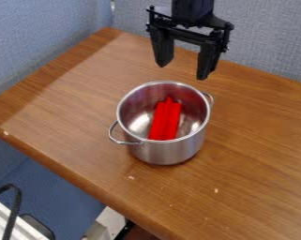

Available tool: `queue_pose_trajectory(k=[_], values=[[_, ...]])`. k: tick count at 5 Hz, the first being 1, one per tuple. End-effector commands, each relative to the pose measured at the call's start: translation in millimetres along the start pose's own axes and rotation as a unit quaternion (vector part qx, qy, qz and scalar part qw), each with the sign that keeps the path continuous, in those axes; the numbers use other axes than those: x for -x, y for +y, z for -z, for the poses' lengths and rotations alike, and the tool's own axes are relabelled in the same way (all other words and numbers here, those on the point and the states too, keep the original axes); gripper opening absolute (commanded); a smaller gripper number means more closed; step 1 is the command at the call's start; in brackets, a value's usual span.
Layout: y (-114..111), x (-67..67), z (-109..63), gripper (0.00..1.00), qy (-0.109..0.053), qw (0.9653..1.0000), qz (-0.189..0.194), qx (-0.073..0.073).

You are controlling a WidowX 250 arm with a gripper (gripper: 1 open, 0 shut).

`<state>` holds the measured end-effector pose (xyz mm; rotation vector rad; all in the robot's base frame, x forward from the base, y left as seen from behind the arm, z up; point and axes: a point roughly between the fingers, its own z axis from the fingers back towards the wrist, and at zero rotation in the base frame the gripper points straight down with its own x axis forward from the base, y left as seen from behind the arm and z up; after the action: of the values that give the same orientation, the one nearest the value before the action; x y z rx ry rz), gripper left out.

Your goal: Move the red object from the metal pot to the table

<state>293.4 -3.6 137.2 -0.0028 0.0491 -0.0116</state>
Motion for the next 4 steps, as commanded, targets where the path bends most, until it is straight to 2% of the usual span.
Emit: queue_pose_trajectory(k=[1, 2, 3, 4], values=[[1, 1.1, 7.0, 1.00, 0.009, 1.0000, -0.001, 0.000], [1, 2.0, 14.7, 1.00, 0.017, 0.9998, -0.004, -0.001], [10, 5.9, 24.7, 1.00, 0.012, 0.9993, -0.028, -0.019], [15, 13.5, 33.8, 1.00, 0.012, 0.9993, -0.019, -0.030]])
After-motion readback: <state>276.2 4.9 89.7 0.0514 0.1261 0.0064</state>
